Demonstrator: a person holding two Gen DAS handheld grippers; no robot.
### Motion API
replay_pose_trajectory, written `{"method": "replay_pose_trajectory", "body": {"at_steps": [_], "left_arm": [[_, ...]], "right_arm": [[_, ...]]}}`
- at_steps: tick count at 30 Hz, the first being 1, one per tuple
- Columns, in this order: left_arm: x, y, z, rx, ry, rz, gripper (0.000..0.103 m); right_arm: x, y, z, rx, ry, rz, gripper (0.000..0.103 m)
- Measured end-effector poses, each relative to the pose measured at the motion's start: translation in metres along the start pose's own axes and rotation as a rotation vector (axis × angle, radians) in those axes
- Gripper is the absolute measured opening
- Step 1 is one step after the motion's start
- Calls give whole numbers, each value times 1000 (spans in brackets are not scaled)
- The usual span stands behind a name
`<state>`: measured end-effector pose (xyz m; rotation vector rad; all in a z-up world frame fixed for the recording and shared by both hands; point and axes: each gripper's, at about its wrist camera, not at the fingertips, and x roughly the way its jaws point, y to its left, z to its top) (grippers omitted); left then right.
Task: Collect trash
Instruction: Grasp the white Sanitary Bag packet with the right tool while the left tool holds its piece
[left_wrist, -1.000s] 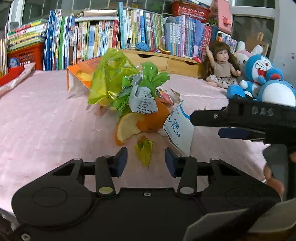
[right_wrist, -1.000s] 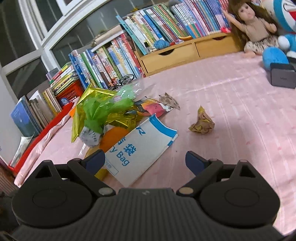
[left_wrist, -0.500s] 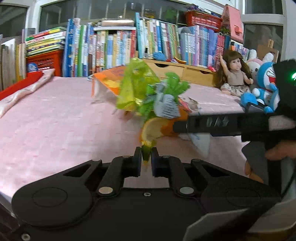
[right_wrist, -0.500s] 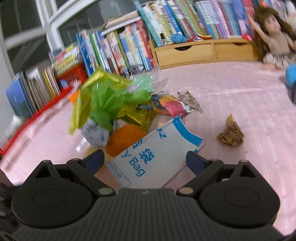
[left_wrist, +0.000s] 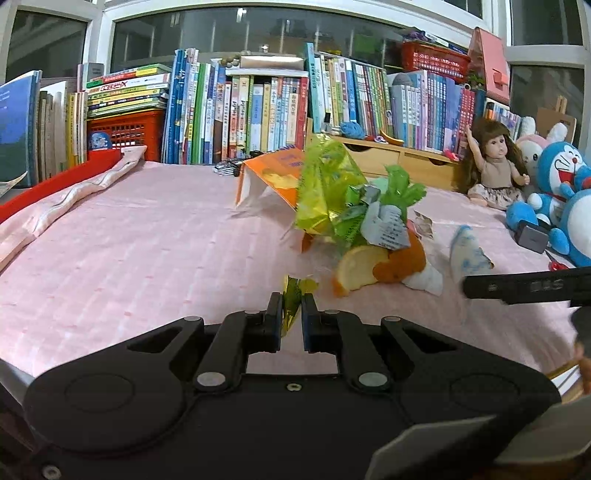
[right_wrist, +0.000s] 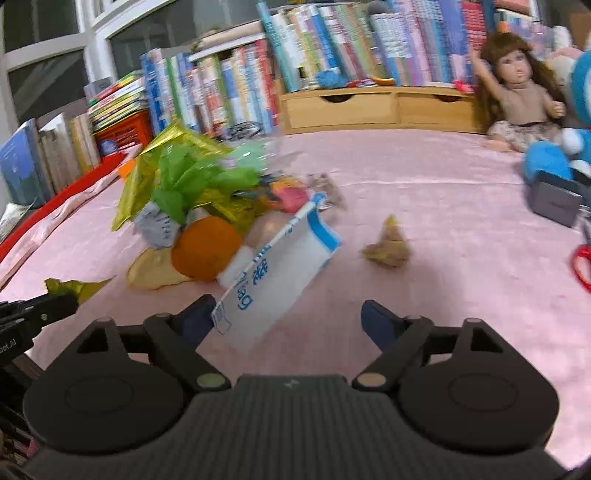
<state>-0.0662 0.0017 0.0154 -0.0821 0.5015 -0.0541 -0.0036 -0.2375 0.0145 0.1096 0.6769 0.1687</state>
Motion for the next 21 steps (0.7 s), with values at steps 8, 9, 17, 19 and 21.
{"method": "replay_pose_trajectory", "body": {"at_steps": [8,9,17,19,21], "left_arm": [[-1,5,2,-16,-3,-1,10],[-1,4,2,-16,-3,-2,10],[0,-1,-6,1,12,1,10],[-1,-2,-7,7,11,1,10],[-3,-4,-7,18,5,4,10]], "right_arm": [[-6,-15,-7,-21,32,-171,92],[-7,-17,-9,-3,31,-156,92],[8,3,-11,94,-16,-110,92],[17,11,-11,88,-33,-182,91],[24,16,-14,83,-54,-237,88]]}}
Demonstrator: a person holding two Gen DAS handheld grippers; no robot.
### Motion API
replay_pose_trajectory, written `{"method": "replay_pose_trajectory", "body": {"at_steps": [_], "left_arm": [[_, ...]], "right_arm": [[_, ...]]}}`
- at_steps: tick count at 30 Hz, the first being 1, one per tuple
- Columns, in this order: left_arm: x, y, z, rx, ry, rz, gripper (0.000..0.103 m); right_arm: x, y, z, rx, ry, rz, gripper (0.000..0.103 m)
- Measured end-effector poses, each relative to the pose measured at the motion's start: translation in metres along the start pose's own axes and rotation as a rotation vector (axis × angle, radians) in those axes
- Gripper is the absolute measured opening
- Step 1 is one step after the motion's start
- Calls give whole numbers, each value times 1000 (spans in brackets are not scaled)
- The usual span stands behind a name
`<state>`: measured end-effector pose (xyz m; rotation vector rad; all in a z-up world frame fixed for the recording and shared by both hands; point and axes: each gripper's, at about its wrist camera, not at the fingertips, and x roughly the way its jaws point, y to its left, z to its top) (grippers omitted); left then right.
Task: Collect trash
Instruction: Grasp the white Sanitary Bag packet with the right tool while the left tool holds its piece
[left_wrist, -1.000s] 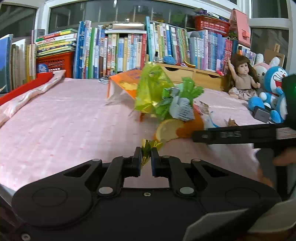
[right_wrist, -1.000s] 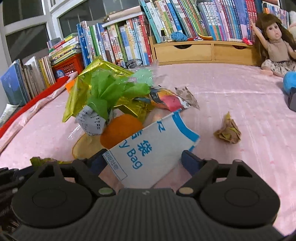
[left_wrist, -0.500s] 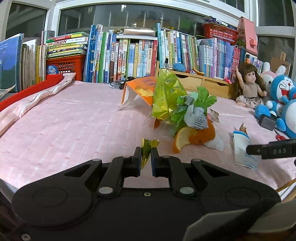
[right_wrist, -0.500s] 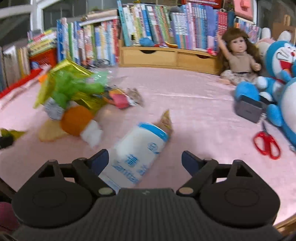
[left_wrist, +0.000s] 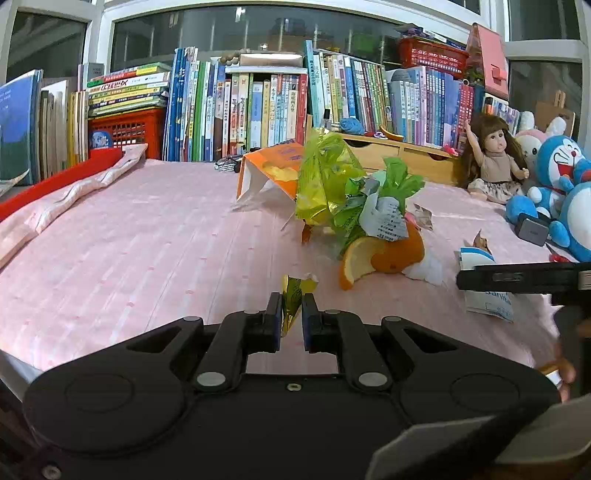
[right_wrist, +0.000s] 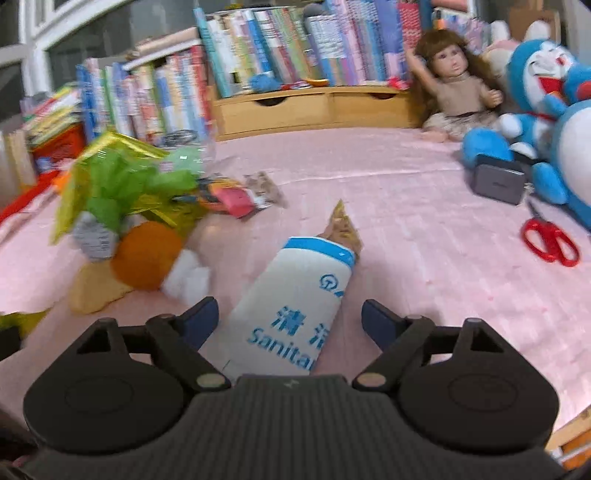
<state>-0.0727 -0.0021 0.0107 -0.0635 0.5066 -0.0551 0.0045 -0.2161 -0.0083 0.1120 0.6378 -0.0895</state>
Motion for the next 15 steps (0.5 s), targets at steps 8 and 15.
{"method": "replay_pose_trajectory", "body": {"at_steps": [8,15], "left_arm": [[-5,-3,-2,29,-20,5,10],[-13,-2,-1,26,-37,-7,10]], "right_arm": [[-3,11,-9,-38,-68,-24,57],[-21,0,-9,-22,-110,63,39]]}}
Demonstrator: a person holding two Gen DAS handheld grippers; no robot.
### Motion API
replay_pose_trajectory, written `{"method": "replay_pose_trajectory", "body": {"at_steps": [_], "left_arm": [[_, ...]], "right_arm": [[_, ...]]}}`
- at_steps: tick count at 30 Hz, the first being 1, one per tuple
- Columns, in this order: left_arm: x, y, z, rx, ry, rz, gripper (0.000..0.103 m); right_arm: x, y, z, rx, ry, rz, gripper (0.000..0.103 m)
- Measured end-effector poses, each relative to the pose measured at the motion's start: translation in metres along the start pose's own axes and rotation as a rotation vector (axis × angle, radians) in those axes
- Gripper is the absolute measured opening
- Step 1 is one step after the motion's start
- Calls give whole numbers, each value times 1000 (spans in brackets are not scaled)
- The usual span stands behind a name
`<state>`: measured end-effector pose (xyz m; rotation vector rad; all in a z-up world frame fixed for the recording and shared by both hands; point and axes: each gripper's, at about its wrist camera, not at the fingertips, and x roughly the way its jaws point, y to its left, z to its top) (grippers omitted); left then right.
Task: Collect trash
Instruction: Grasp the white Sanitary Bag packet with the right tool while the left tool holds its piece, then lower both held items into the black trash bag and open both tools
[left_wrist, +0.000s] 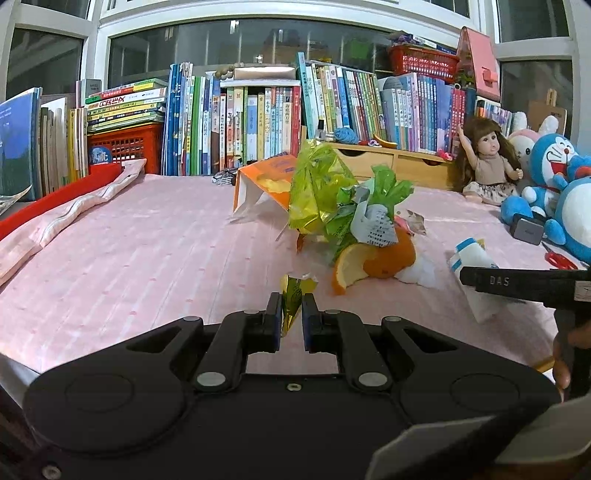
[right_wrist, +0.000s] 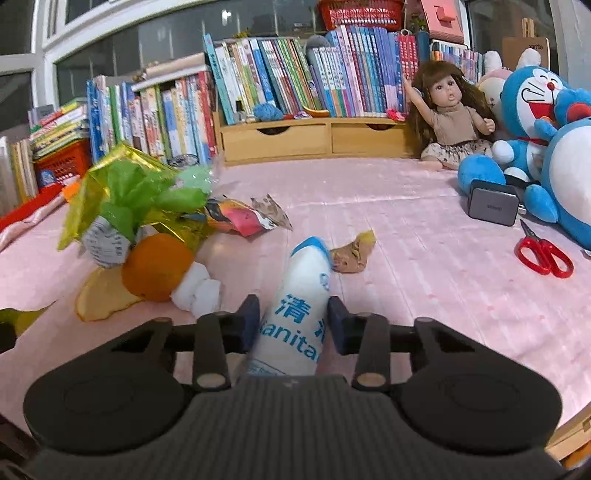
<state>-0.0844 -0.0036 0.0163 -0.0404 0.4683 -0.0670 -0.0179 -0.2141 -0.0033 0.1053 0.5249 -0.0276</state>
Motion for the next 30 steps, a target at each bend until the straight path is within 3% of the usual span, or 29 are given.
{"method": "replay_pose_trajectory", "body": {"at_steps": [6,14,23,30], "left_arm": [[-13,-1,-3,-21,-9,-8,10],[-37,-1,-15,-43,5,-34,10],[-68,1,-44,-34,90,-66,10],[-77,-1,-80,16,234,-103,10]], "right_arm": [[-23,1,-2,-29,-59,64,32],[-63,5,-17,-33,-84,177,31],[-104,10,-65,-20,30,263,30],[-116,14,-102,-19,161,292,30]]}}
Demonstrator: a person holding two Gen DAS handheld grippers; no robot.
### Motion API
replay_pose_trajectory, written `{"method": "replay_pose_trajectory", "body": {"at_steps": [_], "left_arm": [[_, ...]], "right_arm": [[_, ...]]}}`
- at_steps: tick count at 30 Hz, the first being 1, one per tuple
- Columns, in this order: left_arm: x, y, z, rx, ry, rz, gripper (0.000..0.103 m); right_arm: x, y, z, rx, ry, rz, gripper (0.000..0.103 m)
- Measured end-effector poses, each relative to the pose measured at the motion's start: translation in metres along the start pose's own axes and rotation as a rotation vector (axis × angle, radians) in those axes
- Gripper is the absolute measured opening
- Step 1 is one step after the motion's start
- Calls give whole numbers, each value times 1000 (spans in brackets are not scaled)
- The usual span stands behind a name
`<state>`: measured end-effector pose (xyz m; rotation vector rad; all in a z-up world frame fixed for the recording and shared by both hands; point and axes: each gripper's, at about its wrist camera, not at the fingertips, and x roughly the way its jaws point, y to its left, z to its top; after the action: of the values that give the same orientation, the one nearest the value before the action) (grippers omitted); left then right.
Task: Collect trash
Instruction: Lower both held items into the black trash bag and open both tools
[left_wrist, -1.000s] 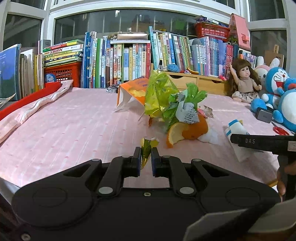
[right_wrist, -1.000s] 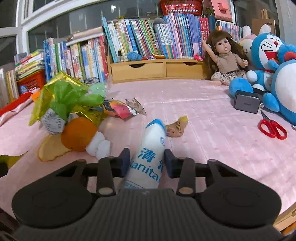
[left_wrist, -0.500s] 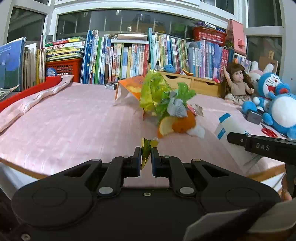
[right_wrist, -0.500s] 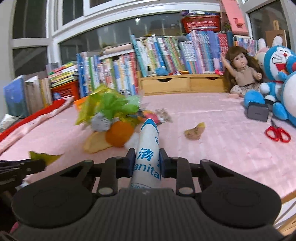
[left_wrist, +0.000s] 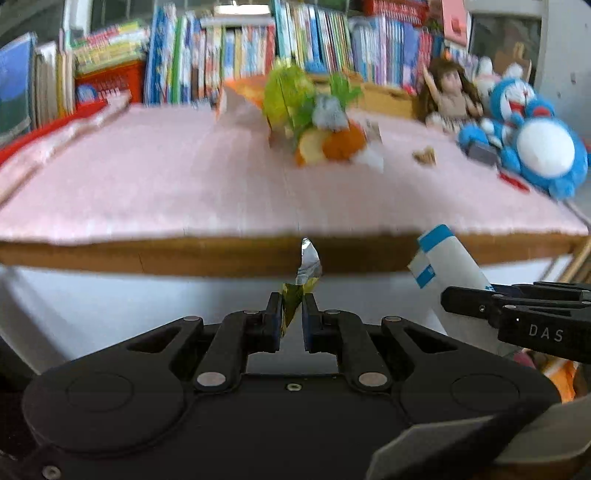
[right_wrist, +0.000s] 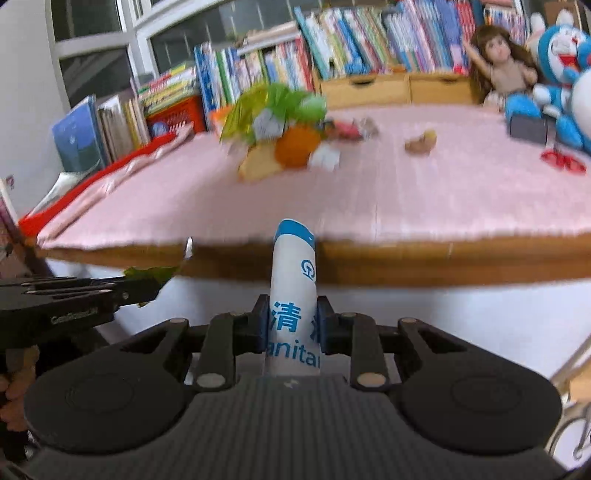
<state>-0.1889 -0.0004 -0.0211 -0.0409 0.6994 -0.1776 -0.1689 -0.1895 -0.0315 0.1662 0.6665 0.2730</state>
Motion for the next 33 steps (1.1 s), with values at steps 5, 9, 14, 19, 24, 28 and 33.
{"method": "replay_pose_trajectory", "body": {"at_steps": [5,9,14,19,24,28,33], "left_arm": [[13,1,-24,-11,129,-29,10],[25,-2,-38,21,224,-31,10],[37,-2,-50,45,309,-24,10],[44,1,-60,42,369,-41,13],[47,0,-62,58,388,-34,14],[48,0,-60,65,386,-26,32],[49,-4,-57,73,369,-9,41]], "right_arm": [[11,0,-24,27,112,26,29],[24,-1,-38,46,196,36,30],[35,-6,-47,80,272,54,31],[41,-7,-55,87,323,62,35],[44,-9,-58,98,349,75,52],[47,-8,-58,102,361,84,68],[51,-6,-55,100,365,97,76]]}}
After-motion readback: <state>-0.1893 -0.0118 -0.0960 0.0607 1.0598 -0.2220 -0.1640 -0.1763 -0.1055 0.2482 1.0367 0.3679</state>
